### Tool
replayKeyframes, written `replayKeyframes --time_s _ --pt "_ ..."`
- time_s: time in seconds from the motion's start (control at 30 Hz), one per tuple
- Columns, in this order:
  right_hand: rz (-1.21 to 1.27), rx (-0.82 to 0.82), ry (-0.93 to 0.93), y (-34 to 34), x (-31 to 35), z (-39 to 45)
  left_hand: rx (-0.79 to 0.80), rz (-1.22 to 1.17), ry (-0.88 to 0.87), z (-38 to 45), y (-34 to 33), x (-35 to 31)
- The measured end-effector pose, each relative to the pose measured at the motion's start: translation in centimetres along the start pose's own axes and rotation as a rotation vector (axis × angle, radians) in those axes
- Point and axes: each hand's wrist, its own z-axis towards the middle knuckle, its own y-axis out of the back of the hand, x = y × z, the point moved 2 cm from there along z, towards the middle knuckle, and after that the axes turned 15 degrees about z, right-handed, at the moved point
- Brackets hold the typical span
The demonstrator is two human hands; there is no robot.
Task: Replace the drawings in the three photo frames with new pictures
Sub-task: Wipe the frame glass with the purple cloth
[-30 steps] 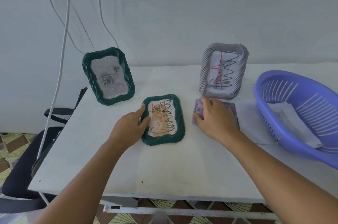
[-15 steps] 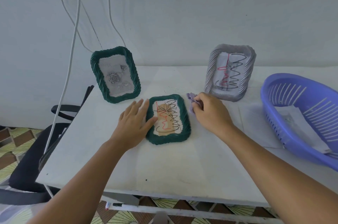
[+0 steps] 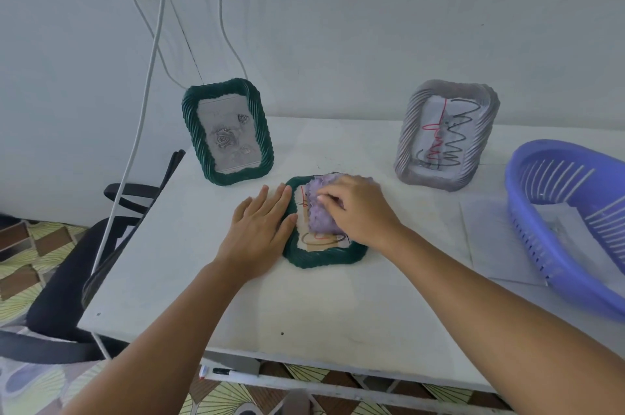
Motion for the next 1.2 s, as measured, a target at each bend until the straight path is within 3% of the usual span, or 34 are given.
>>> replayKeyframes --time_s 0.1,0.23,0.5,0.7,0.9,1.07,1.2 --pt "-0.021 -0.083 0.011 0.7 -0.7 0.1 0.002 -0.011 -0.003 0.1 -0.1 0.1" --pt "-0.061 0.046 -0.016 0.4 -1.2 0.3 0.006 0.000 -0.015 0.1 -0.2 0.3" --pt "-0.017 -0.034 0.013 -1.1 -1.1 1.2 0.002 0.049 -0.030 0.2 -0.4 0.5" --pt "0.054 0.039 0.091 -0.5 -1.5 0.2 -0.009 0.067 -0.024 0.2 -0.5 0.5" --pt "-0.032 -0.076 0.022 -1.8 -1.3 2.4 -0.001 0.062 -0.025 0.2 -0.4 0.4" --pt "0.033 0.058 0.112 -0.6 -1.7 0.9 0.007 0.061 -0.028 0.1 -0.4 0.5" --pt "-0.043 0.006 0.048 0.1 -2.4 1.5 0.016 0.056 -0.031 0.2 -0.3 0.4"
